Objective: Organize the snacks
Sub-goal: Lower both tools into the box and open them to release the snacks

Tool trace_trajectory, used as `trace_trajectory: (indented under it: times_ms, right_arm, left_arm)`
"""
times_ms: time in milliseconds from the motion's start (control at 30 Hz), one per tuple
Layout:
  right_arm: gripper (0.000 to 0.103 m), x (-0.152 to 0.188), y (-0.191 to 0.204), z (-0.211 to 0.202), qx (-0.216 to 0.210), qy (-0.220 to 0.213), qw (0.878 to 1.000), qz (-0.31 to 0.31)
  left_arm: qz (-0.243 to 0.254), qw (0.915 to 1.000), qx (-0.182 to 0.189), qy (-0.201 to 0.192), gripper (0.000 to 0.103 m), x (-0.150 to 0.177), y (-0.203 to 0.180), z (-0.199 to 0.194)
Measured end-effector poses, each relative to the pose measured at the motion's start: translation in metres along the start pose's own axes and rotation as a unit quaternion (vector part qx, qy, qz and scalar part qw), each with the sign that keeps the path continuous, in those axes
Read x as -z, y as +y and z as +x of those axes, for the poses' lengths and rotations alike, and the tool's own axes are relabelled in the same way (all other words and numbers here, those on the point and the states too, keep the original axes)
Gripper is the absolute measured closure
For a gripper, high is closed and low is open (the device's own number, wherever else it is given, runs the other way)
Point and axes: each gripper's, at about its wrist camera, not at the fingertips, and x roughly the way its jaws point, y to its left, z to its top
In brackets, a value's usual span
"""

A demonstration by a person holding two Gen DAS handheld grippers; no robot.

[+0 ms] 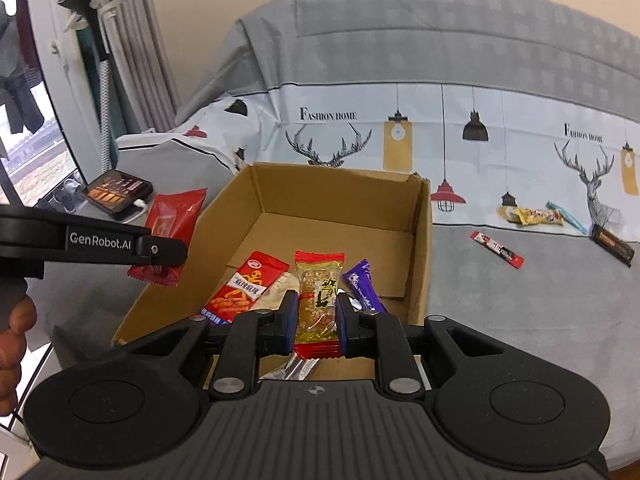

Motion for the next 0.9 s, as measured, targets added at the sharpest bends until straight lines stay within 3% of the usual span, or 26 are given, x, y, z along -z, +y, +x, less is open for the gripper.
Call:
trace_trajectory:
  times_ms: [400, 800, 833, 867, 900]
  right_arm:
    - [0.082, -0.004, -0.006, 0.055, 0.004, 0.041, 0.999, 0.003]
    - [0.082, -0.009, -0.011, 0.088, 0.006, 0.062, 0.998, 0.008]
    - [0.081, -0.009, -0.012, 0.09, 0.007, 0.063, 0.998, 0.011]
    - [0.08, -0.01, -0.012, 0.091, 0.012, 0.064, 0.998, 0.014]
    - [0.067, -0.012, -0.013, 0.091, 0.018, 0.066, 0.997, 0.018]
  left_arm:
    - [0.01, 0.9988, -0.014, 0.045, 0.061, -0.006, 0.002, 0.062]
    - [0.014, 0.9955, -0.031, 0.088, 0.058, -0.004, 0.01, 0.097]
    - [0.014, 0.9953, -0.029, 0.092, 0.055, -0.004, 0.01, 0.097]
    - [0.012, 0.9952, -0.026, 0.094, 0.043, -0.005, 0.01, 0.097]
    - [0.009, 0.995, -0.022, 0.097, 0.017, -0.006, 0.011, 0.096]
